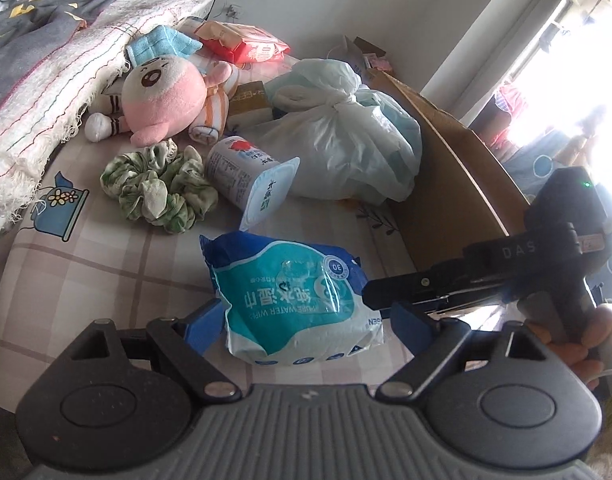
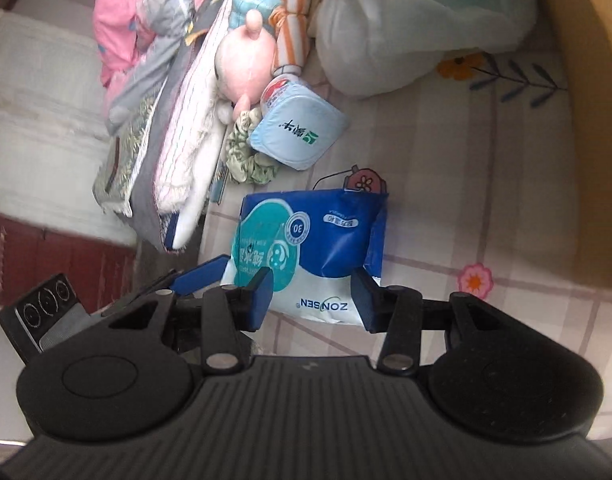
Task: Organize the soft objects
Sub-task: 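Lift the wet-wipe pack with the right gripper off the bed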
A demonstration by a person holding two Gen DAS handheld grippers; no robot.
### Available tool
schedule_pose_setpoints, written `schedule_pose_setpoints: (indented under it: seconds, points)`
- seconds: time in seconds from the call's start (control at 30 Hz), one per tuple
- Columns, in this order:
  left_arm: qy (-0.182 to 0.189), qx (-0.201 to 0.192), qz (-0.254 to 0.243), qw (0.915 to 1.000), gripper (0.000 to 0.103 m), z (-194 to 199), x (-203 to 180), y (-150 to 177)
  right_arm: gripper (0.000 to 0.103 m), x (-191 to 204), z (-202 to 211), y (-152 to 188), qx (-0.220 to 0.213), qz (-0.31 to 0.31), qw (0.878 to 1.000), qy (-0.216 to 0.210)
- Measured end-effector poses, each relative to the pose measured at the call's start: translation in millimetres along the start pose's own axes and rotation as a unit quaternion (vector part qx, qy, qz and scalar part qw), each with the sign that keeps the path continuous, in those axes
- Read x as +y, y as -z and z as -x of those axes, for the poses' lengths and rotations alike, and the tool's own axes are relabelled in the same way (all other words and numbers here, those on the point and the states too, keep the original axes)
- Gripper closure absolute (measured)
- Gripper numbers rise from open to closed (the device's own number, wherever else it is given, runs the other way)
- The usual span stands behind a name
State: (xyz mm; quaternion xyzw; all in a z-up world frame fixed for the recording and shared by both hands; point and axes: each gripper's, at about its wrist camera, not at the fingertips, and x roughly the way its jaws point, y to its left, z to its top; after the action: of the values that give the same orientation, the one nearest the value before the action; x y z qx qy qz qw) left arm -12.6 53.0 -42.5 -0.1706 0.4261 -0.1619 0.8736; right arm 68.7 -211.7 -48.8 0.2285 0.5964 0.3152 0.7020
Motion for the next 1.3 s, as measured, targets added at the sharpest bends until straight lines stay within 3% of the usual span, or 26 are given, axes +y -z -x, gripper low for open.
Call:
schedule_pose_setpoints:
  seconds: [0.2, 0.43, 0.63, 0.73, 0.87, 0.97, 1.03, 1.13, 1.3]
  points:
    - [0.0, 0.001, -0.014, 0.9999, 0.013, 4.7, -1.5, -1.2, 0.057, 0.3, 14.5, 10.0, -0.042, -0.013, 0.999, -0.006]
    - [0.024, 0.019, -0.012, 0.9995, 0.013, -0.3, -2.6, 1.3, 0.057, -2.7, -5.7, 0.4, -0.03, -0.024, 0.999, -0.009]
    - [0.092, 0.051, -0.023, 0.9942, 0.013, -4.5, -12.3, 7.5, 0.058, 21.6, -14.8, -30.9, -0.084, 0.045, 0.995, 0.037]
    - [0.079, 0.057, -0.053, 0.9938, 0.013, -0.8, -17.8, 9.7, 0.058, 28.0, -21.2, -38.8, -0.109, 0.058, 0.99, 0.068]
    - [0.069, 0.034, -0.067, 0.9948, 0.012, 20.9, -8.1, 2.4, 0.056, 25.0, -6.8, -36.7, -0.119, 0.036, 0.992, 0.034]
    - [0.052, 0.0, -0.076, 0.9958, 0.009, 32.6, 2.7, -7.9, 0.05, 21.7, 11.8, -24.7, -0.126, 0.015, 0.992, 0.016]
    - [0.039, -0.002, -0.087, 0.9954, 0.009, 27.4, 5.3, -16.9, 0.045, 18.0, 21.5, -15.2, -0.129, 0.002, 0.992, 0.009]
    - [0.041, 0.019, -0.099, 0.9941, 0.009, 4.3, 10.8, -27.9, 0.045, 8.2, 25.2, 0.9, -0.122, -0.028, 0.992, 0.004]
    - [0.088, 0.081, -0.042, 0.9919, 0.013, -31.3, 25.9, -32.3, 0.048, -15.1, 5.7, 17.5, -0.096, -0.08, 0.992, -0.008]
